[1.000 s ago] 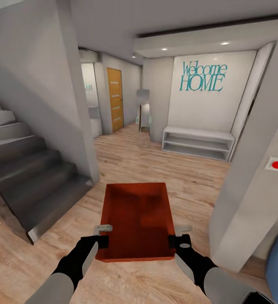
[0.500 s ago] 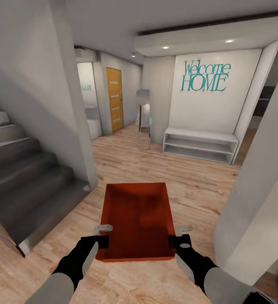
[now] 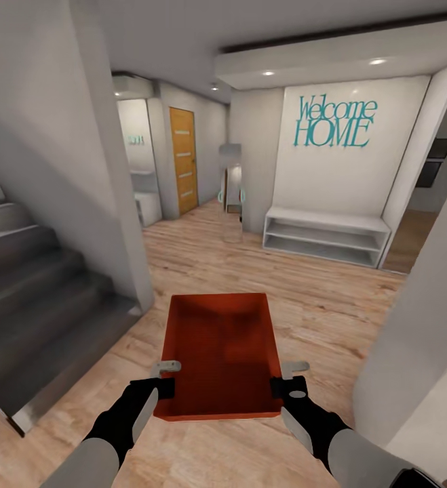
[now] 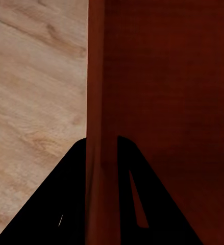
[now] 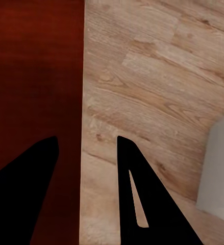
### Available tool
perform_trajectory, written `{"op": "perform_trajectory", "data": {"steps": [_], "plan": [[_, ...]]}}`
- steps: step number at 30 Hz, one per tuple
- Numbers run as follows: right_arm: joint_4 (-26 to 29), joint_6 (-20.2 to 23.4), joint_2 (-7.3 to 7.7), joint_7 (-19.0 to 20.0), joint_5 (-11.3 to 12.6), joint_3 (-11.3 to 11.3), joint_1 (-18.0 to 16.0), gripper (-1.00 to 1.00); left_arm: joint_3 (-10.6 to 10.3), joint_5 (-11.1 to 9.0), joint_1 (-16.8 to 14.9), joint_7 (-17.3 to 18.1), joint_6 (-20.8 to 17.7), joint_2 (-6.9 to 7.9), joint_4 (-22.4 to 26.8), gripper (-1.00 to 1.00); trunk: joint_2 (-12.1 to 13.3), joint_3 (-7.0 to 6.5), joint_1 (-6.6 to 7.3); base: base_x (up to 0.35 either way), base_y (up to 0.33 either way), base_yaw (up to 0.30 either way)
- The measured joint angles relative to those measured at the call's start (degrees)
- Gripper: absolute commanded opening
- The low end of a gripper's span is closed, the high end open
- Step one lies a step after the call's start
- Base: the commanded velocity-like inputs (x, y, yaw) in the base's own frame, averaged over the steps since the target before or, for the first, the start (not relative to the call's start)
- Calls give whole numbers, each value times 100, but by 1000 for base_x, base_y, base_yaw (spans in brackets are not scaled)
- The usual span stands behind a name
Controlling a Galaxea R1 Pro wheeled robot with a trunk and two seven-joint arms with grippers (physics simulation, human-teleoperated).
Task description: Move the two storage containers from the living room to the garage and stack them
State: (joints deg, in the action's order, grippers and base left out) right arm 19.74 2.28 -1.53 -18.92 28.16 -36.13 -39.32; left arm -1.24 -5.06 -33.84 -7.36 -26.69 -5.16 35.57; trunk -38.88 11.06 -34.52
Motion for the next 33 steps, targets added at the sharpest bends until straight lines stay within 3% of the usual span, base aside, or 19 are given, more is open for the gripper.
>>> {"op": "perform_trajectory", "data": {"steps": [33], "plan": [[-2, 0, -1, -1, 8, -7, -2, -100, 3, 2, 1, 2, -1, 0, 1, -100, 0, 0, 0, 323, 0, 0]]}}
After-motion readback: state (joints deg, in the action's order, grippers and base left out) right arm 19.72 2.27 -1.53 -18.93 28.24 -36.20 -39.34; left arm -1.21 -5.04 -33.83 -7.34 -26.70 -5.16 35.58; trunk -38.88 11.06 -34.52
